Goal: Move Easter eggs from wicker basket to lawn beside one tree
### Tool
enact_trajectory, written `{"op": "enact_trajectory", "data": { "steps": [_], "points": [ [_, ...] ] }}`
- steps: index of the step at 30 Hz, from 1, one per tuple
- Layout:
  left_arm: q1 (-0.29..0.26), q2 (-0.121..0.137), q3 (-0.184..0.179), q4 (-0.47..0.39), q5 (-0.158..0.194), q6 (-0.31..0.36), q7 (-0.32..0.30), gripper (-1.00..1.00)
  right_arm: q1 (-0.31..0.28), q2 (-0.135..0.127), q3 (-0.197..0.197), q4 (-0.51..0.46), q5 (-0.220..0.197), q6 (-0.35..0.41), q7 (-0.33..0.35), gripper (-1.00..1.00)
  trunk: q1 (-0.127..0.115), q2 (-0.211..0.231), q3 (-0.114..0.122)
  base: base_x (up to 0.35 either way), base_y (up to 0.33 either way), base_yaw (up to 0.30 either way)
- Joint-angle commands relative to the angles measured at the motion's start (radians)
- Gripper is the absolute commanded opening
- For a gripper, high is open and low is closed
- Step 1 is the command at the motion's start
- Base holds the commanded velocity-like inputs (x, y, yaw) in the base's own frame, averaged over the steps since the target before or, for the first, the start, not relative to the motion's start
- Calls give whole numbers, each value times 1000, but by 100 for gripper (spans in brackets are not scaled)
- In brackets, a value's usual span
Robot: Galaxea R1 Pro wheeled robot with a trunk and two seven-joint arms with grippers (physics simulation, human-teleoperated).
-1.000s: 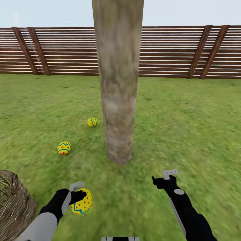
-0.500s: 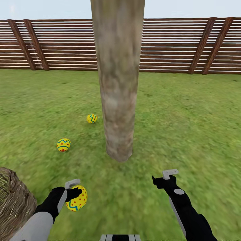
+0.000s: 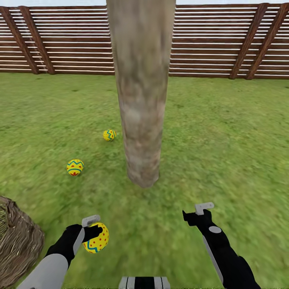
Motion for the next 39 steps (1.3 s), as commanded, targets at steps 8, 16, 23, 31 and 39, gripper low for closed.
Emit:
{"op": "enact_trajectory", "data": {
  "steps": [8,16,23,31,39],
  "points": [
    [0,-2,9,-2,-10,5,-6,-100,0,-2,1,-3,9,7,1,100,3,-2,-32,0,0,0],
    [-1,-3,10,-1,-10,2,-6,-100,0,-2,1,-3,9,7,2,100,7,-4,-63,0,0,0],
    [-1,-4,11,-1,-9,4,-7,-100,0,-1,1,0,9,8,2,100,10,-6,-86,0,0,0],
    [-1,-5,11,-1,-8,5,-8,-100,0,-1,1,2,10,8,2,100,11,-6,-101,0,0,0],
    [-1,-5,12,-3,-7,0,-7,100,0,-1,2,5,11,8,2,100,11,-6,-101,0,0,0]
  ]
}}
